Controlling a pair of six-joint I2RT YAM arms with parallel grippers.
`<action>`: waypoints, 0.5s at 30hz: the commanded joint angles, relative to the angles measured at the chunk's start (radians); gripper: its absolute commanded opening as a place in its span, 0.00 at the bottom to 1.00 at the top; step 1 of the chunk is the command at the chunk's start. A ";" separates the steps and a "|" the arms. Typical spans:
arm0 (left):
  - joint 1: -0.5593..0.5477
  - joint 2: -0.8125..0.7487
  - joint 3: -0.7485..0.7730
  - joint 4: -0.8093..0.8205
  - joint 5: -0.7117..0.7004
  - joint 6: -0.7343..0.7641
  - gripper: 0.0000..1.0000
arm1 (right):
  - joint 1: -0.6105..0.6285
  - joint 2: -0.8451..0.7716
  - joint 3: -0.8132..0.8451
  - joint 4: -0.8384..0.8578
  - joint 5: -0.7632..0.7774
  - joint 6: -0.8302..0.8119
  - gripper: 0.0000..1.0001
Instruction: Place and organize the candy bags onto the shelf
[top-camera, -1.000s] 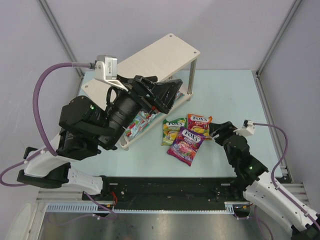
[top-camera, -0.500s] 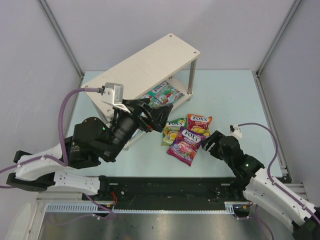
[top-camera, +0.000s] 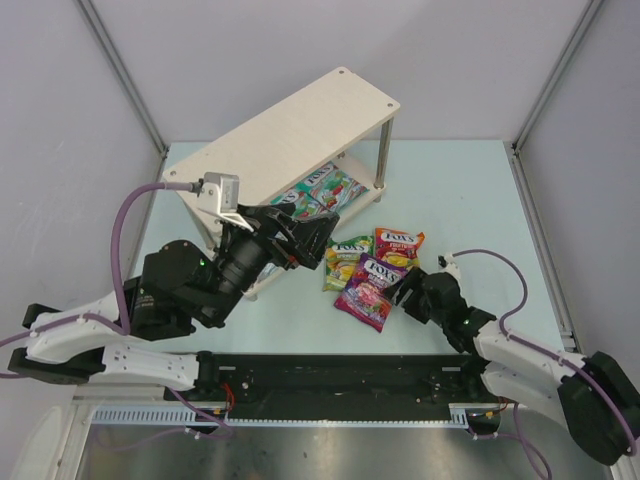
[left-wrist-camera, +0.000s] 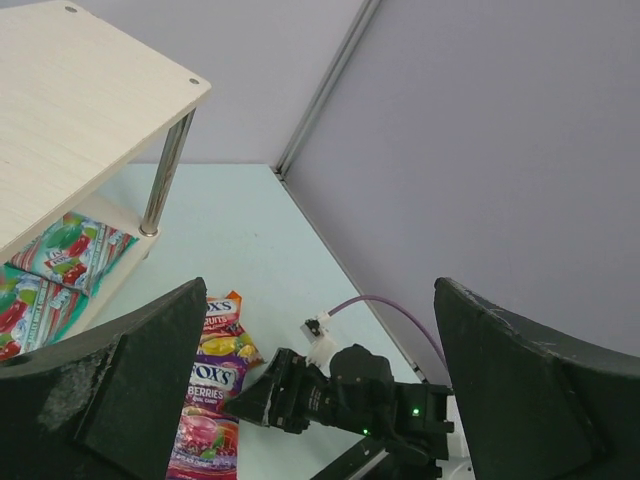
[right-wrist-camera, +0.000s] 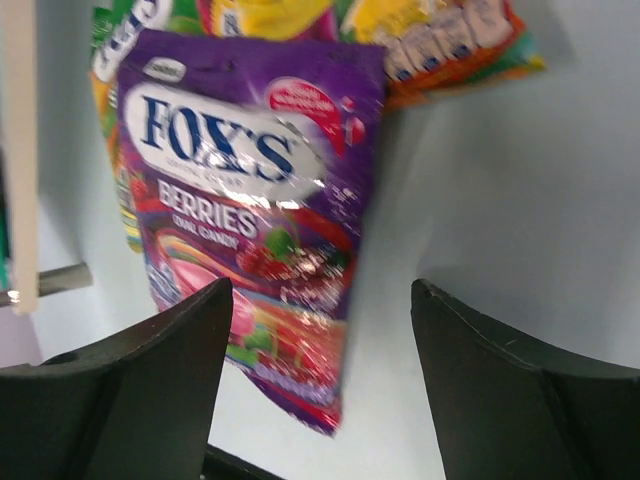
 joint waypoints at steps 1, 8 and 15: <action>0.002 -0.029 -0.008 0.030 0.000 -0.011 1.00 | -0.029 0.129 -0.031 0.231 -0.067 -0.002 0.76; 0.002 -0.032 -0.011 0.010 0.003 -0.001 1.00 | -0.041 0.333 -0.031 0.421 -0.107 0.002 0.43; 0.011 -0.047 -0.017 -0.020 0.034 0.031 1.00 | -0.033 0.129 0.036 0.233 -0.101 -0.157 0.00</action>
